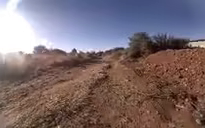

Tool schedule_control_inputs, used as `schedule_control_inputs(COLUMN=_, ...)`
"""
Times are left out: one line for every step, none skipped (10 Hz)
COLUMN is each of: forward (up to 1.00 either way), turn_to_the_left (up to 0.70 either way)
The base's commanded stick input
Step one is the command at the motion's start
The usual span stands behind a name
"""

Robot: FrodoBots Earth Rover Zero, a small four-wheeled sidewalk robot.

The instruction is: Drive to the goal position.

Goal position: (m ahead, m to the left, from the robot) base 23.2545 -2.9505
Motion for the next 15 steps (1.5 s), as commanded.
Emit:
schedule_control_inputs(forward=0.5, turn_to_the_left=0.0)
schedule_control_inputs(forward=0.5, turn_to_the_left=0.0)
schedule_control_inputs(forward=0.5, turn_to_the_left=0.0)
schedule_control_inputs(forward=0.5, turn_to_the_left=0.0)
schedule_control_inputs(forward=0.5, turn_to_the_left=0.0)
schedule_control_inputs(forward=0.5, turn_to_the_left=0.0)
schedule_control_inputs(forward=0.5, turn_to_the_left=0.0)
schedule_control_inputs(forward=0.5, turn_to_the_left=0.0)
schedule_control_inputs(forward=0.5, turn_to_the_left=0.0)
schedule_control_inputs(forward=0.5, turn_to_the_left=0.0)
schedule_control_inputs(forward=0.5, turn_to_the_left=0.0)
schedule_control_inputs(forward=0.5, turn_to_the_left=0.0)
schedule_control_inputs(forward=0.5, turn_to_the_left=0.0)
schedule_control_inputs(forward=0.5, turn_to_the_left=0.0)
schedule_control_inputs(forward=0.5, turn_to_the_left=0.0)
